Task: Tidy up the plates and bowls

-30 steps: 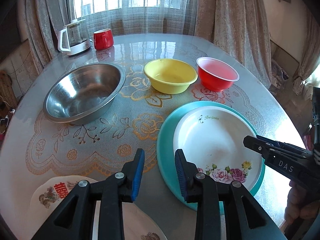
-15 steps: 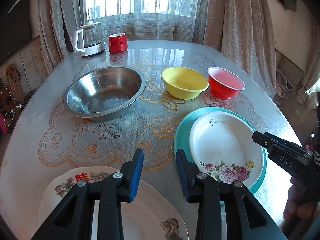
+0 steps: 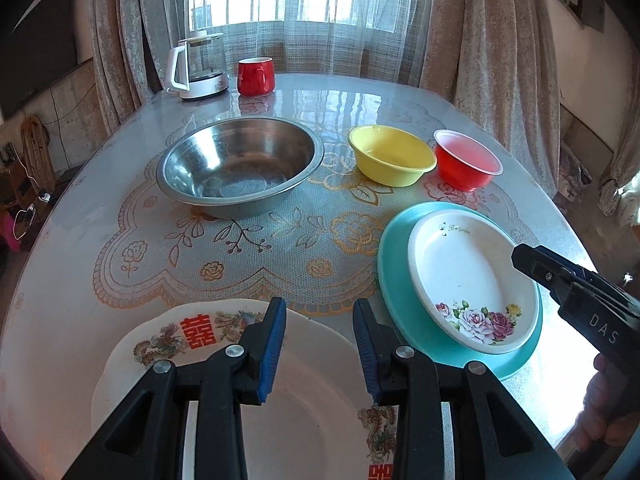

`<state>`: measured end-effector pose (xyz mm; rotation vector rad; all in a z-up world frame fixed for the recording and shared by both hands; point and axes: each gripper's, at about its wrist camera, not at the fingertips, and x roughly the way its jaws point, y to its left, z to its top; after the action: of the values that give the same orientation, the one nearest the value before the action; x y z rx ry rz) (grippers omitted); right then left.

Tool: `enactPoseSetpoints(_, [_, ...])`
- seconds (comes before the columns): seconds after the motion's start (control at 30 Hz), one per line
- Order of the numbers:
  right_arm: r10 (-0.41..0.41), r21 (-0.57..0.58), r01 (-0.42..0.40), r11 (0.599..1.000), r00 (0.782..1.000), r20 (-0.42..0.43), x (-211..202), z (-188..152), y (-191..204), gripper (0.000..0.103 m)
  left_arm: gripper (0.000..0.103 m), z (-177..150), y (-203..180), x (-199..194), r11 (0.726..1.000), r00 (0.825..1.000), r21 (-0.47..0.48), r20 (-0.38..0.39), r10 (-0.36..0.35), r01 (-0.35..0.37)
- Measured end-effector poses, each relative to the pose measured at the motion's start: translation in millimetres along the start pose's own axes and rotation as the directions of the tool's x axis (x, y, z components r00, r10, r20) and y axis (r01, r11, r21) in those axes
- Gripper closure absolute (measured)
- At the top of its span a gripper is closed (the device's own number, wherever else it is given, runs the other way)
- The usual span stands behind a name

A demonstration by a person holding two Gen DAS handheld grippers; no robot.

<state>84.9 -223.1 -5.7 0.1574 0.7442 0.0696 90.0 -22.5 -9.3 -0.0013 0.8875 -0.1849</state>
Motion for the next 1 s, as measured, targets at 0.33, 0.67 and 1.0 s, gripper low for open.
enactPoseSetpoints(0.33, [0.128,-0.040,-0.129,0.991,0.991,-0.026,-1,-10,33,0.067,0.068,-7,17,-4,1.000,1.000,-0.018,-0.005,0.005,-0.005])
enactPoseSetpoints(0.67, [0.246,-0.037,-0.250,0.967,0.965,-0.089,3,-22,56,0.067,0.067,-12,38,-9,0.999,1.000,-0.033,-0.002,0.003,-0.003])
enactPoseSetpoints(1.0, [0.272,-0.033,-0.278,0.960,0.954,-0.124,5,-32,68,0.067,0.064,-14,72,-17,0.996,1.000,-0.086,0.015,0.011,-0.010])
